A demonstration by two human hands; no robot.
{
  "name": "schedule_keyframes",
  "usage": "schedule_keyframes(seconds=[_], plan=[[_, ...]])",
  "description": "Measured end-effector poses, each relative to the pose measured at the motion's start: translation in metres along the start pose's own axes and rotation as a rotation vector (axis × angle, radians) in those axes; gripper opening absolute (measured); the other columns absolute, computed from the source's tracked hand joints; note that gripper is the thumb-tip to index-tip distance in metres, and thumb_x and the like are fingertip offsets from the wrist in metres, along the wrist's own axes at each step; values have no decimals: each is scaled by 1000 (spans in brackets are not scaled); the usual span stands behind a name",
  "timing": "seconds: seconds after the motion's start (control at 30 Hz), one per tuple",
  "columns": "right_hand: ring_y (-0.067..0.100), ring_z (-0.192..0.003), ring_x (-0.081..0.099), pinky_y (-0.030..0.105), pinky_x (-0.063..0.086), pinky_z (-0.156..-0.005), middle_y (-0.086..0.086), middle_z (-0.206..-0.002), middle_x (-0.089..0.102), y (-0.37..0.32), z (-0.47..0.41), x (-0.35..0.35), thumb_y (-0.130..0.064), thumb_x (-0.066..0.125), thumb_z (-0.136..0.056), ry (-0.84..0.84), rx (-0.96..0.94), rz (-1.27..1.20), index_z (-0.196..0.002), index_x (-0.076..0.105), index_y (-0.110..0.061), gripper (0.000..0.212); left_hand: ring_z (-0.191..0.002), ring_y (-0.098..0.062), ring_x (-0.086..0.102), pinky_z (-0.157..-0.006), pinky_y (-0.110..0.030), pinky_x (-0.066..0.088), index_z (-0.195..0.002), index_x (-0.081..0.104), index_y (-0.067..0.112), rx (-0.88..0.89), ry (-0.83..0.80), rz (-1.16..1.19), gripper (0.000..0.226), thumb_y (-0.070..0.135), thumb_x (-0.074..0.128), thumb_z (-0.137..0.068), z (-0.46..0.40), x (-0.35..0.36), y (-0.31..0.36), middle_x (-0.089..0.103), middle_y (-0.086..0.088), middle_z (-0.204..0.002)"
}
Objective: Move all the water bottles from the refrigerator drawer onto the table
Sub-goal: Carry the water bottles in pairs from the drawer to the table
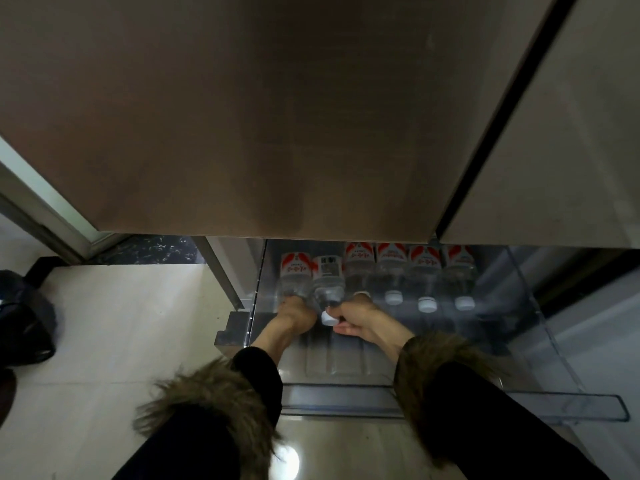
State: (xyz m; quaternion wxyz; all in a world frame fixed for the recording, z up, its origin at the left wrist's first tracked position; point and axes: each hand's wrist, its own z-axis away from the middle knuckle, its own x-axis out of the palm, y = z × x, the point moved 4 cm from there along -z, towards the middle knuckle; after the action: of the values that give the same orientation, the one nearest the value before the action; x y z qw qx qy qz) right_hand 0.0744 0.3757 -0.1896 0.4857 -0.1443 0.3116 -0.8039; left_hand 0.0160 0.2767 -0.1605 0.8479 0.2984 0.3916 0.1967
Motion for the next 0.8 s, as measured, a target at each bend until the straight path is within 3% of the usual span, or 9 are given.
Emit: schedule_keyframes(seconds=[0.1, 0.2, 0.27, 0.33, 0.4, 0.5, 0.6, 0.7, 0.8], plan=[[23, -107, 59, 22, 51, -63, 14, -126, 58, 2, 0, 1, -4, 62, -86, -23, 19, -62, -130, 45, -5, 47, -102, -34, 54, -78, -40, 48, -118, 51, -7, -66, 49, 289, 29, -5, 42, -91, -3, 0, -6, 54, -30, -123], [19, -97, 58, 22, 49, -63, 13, -121, 60, 2, 2, -1, -3, 66, -83, -48, 15, -54, -128, 47, -4, 50, -84, -24, 53, -55, -22, 47, -116, 54, -5, -94, -20, 379, 31, -8, 44, -87, 2, -1, -7, 59, -30, -115], [19, -96, 58, 24, 52, -68, 12, -110, 62, 2, 7, -3, -2, 66, -83, -78, 12, -54, -123, 49, -3, 44, -70, -16, 52, -43, -13, 42, -113, 56, 0, -99, -74, 425, 30, -9, 48, -86, 5, -2, -7, 63, -18, -93], [19, -91, 60, 28, 53, -76, 11, -104, 61, 2, 12, -5, -1, 66, -83, -113, -1, -80, -119, 49, -2, 40, -66, -14, 53, -52, -18, 45, -103, 56, 6, -114, -90, 461, 19, -4, 53, -87, 8, -3, -6, 60, -6, -80], [18, -85, 62, 29, 53, -78, 13, -112, 59, 0, 19, -8, -1, 66, -83, -125, -33, -121, -124, 45, 1, 46, -76, -20, 58, -64, -27, 48, -95, 52, 6, -111, -7, 491, 12, 1, 58, -87, 11, -8, -6, 62, -8, -87], [18, -85, 62, 27, 54, -76, 16, -125, 55, -5, 35, -13, -3, 66, -83, -106, -85, -141, -128, 44, 1, 50, -106, -34, 57, -87, -40, 50, -123, 39, -5, -88, 205, 439, 54, 9, 68, -80, 21, -14, -3, 56, -20, -118], [18, -85, 62, 21, 56, -64, 15, -118, 57, -11, 58, -22, -10, 67, -84, -41, -164, -29, -115, 51, 1, 37, -99, -32, 55, -79, -33, 43, -114, 44, -2, 7, 355, 294, 45, 11, 68, -78, 44, -22, 6, 55, -23, -113], [12, -64, 62, 15, 48, -46, 11, -94, 61, -20, 91, -31, -20, 65, -84, 76, -277, 204, -90, 52, -9, 18, -92, -29, 55, -77, -35, 46, -107, 48, 3, 141, 398, 158, 40, 15, 69, -76, 65, -37, 12, 57, -20, -109], [15, -62, 59, 20, 42, -48, 7, -82, 62, -28, 126, -42, -28, 63, -80, 224, -406, 340, -87, 47, -13, 23, -92, -27, 58, -80, -34, 49, -112, 53, 5, 275, 461, 17, 41, 18, 70, -77, 82, -63, 21, 57, -17, -111]])
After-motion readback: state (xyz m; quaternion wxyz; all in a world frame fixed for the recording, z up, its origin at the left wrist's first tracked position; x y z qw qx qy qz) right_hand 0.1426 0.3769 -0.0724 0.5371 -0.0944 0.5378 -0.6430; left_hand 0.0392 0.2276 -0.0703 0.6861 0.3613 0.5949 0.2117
